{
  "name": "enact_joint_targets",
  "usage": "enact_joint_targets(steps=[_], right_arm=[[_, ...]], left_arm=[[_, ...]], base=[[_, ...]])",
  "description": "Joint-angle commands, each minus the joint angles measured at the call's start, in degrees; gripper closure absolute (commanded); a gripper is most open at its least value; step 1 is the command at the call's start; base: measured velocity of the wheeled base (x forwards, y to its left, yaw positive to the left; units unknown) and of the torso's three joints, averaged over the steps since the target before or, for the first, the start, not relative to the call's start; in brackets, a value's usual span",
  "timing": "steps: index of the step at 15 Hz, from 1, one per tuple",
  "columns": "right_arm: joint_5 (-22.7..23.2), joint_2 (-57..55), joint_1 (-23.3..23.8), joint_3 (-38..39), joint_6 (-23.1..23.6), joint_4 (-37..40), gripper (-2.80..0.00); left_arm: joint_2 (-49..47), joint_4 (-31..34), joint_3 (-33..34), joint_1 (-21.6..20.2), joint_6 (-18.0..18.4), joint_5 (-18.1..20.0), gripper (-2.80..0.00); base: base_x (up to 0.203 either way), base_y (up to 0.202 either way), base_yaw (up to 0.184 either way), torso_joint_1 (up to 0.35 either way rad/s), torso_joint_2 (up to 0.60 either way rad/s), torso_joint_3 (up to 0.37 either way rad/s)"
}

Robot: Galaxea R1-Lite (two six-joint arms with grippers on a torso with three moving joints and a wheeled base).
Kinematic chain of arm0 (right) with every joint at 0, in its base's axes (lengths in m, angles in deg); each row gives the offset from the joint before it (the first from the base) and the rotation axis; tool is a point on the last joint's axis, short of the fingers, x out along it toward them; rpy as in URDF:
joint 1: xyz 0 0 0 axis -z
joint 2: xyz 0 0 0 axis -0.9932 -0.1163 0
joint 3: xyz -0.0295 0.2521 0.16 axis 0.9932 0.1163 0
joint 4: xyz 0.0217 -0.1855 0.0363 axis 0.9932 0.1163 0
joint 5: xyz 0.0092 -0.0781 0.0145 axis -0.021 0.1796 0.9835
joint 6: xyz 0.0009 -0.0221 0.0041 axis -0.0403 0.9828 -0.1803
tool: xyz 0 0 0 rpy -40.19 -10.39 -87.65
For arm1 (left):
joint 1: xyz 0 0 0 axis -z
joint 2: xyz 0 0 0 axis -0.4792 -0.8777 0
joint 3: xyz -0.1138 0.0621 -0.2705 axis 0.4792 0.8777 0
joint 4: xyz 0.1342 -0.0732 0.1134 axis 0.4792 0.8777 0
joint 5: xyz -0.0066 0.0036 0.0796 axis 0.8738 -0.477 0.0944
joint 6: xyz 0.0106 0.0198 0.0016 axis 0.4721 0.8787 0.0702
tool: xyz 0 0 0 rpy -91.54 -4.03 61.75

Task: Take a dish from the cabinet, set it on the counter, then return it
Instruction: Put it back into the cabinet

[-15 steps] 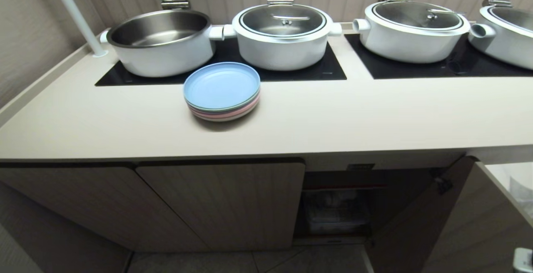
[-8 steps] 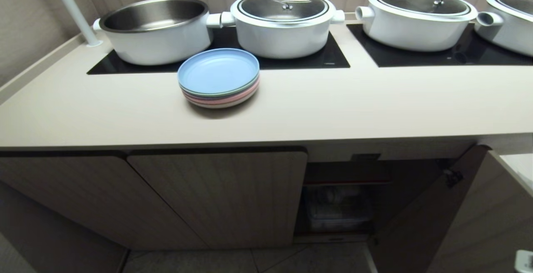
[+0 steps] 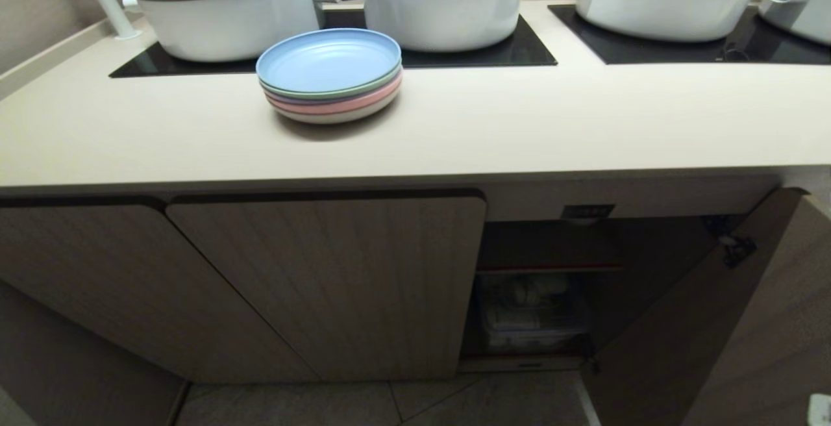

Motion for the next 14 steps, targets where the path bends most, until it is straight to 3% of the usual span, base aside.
enact_joint_targets(steps=[1,14], right_arm=[[0.1,0.6,0.0,0.5,0.0,0.4,0.00],[0.1,2.2,0.0,1.1,0.0,2.0,0.00]], left_arm=[[0.0,0.0,0.0,0.0,0.0,0.0,0.00],[0.0,0.0,0.0,-0.1,0.0,0.0,0.00]], base=[[0.000,0.000,0.000,-0.228,0.51,0.274],[0.000,0.000,0.000,-0.199,0.49,0.286]])
